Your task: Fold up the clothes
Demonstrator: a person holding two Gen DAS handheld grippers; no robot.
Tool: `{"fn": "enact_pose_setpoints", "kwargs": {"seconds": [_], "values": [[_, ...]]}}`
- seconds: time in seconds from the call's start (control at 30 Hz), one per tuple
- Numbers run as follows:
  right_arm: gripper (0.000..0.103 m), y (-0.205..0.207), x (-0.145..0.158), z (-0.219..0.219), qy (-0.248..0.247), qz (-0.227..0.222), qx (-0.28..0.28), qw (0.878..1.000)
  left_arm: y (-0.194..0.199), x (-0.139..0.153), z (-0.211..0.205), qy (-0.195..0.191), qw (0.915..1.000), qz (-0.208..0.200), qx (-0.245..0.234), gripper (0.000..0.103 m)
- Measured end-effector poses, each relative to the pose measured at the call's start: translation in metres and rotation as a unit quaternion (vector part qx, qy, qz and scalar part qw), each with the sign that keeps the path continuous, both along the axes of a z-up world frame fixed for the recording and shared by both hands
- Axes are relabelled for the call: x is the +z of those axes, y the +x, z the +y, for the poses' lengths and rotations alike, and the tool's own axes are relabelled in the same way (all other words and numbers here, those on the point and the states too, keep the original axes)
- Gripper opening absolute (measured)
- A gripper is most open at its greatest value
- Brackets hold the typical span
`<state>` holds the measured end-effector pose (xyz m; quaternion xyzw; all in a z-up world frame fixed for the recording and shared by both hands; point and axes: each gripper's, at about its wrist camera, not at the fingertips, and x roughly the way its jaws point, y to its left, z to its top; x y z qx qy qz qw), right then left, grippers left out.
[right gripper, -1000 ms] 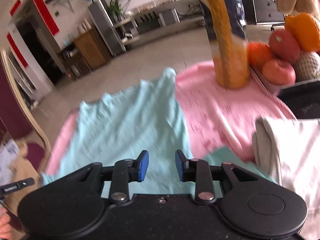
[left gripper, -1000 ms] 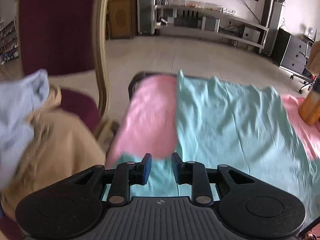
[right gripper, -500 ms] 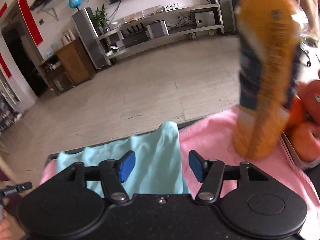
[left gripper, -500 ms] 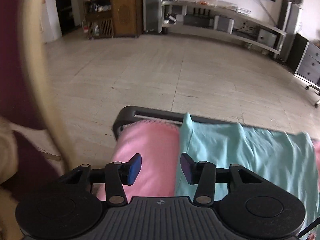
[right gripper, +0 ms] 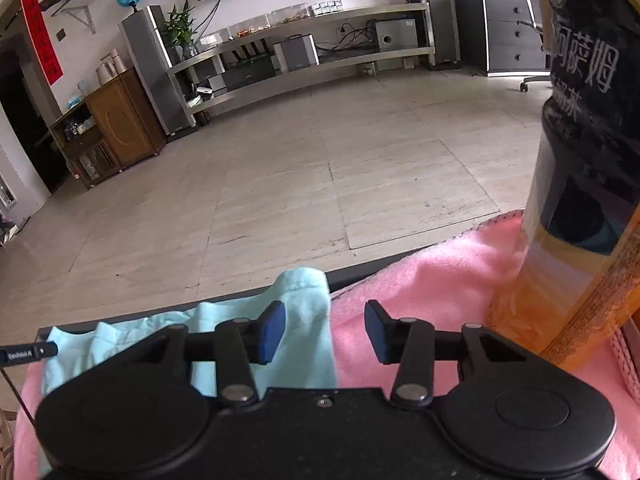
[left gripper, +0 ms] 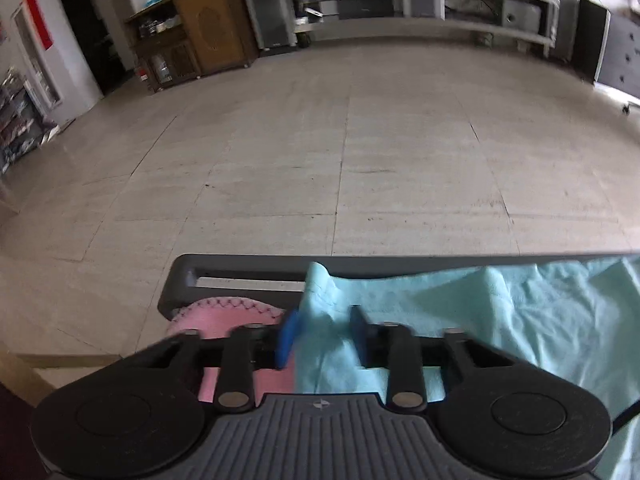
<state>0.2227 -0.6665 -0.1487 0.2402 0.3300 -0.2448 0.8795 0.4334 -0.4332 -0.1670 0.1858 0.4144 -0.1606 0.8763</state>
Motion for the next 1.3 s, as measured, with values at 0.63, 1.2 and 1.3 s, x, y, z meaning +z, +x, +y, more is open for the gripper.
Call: {"fn": "enact_pose_setpoints", "kwargs": {"seconds": [0.63, 1.2, 1.3], "values": [[0.044, 0.022, -0.023, -0.024, 0.062, -0.03, -0.012, 0.998, 0.022, -0.006, 0.077, -0.101, 0.9882, 0.006, 0.115, 0.004], [0.002, 0.033, -0.011, 0.014, -0.073, -0.022, 0.045, 0.996, 0.0, 0.005, 0.061, -0.077, 0.9934, -0.043, 0.074, 0.004], [0.002, 0.012, 0.013, 0.035, -0.177, -0.04, 0.031, 0.983, -0.015, 0.017, 0.057, -0.085, 0.992, -0.08, 0.048, 0.004]]}}
